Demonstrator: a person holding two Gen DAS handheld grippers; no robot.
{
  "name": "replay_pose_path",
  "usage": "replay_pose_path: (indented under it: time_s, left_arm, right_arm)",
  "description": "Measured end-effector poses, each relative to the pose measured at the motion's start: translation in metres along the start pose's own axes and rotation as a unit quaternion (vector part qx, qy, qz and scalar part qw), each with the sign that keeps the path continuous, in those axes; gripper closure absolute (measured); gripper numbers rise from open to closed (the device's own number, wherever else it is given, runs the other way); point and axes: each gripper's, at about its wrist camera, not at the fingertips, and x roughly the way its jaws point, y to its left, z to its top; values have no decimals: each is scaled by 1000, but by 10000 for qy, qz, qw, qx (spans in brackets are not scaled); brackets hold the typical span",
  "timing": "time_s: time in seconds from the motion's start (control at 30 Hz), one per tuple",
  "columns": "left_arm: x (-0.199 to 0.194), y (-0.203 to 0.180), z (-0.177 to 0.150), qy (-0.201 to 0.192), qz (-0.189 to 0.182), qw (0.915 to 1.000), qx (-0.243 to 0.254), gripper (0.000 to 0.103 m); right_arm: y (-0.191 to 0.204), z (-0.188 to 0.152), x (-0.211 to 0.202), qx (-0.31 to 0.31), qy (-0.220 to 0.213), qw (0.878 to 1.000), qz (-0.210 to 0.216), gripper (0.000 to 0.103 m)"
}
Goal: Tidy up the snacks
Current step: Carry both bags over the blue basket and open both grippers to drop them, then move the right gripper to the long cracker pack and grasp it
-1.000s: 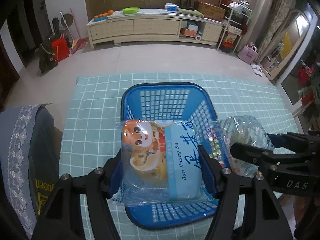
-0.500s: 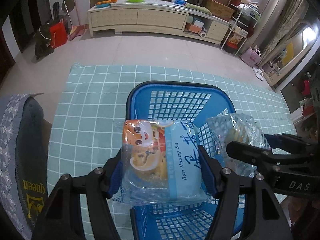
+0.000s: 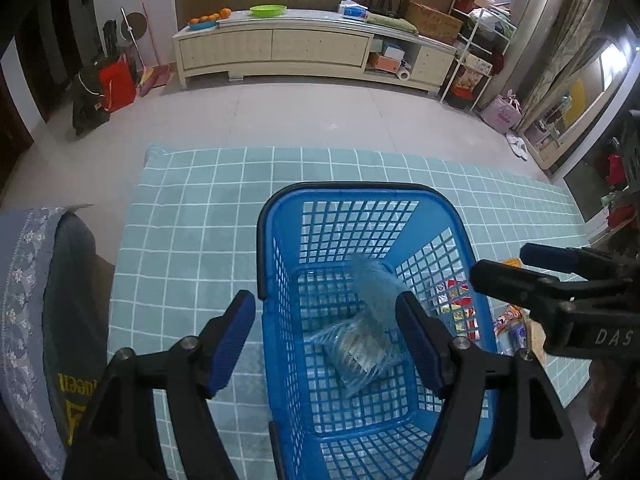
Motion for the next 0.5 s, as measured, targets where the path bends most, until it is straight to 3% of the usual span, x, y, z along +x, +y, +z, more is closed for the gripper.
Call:
replay_pose_path:
  time_s: [0.5]
  left_arm:
    - [-77,-36,-38,-222,-46,9997,5,33]
  right_arm:
    - [-21,-49,-77,177,-114,9997,-126,13]
